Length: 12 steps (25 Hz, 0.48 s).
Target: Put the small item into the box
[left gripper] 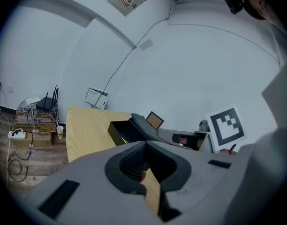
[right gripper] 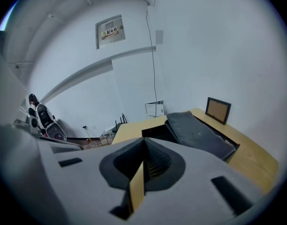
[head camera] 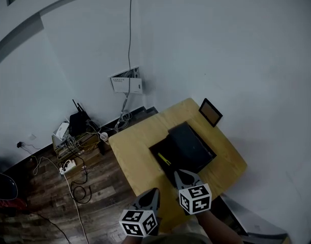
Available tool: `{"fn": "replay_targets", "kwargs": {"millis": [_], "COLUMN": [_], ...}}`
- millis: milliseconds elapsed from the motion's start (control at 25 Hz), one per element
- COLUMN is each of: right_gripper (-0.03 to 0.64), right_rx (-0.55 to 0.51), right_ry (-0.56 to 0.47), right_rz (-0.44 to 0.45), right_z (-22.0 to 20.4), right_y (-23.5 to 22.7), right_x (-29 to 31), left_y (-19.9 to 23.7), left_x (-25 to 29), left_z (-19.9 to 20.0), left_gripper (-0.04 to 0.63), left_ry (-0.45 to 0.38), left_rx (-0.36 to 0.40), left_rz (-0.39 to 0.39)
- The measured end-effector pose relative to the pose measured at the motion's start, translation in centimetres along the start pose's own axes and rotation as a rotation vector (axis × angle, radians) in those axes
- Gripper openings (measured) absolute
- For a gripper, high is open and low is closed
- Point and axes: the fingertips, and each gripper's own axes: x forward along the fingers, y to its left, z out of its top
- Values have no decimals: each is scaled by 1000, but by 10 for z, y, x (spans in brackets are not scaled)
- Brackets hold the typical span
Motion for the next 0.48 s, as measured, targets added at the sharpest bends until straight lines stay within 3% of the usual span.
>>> {"fn": "replay_targets", "kwargs": {"millis": [480], "right_gripper": [0], "right_rx": [37], "right_ry": [-128], "right_rz": [-3], "right_z": [9], "right_y": [13], "right_x": [-78], "left_y": [-25], "left_x": [-20], "left_z": [2], "left_gripper": [3], "left_ry": [-5], "left_rx": [52], "left_rz": [-49]}}
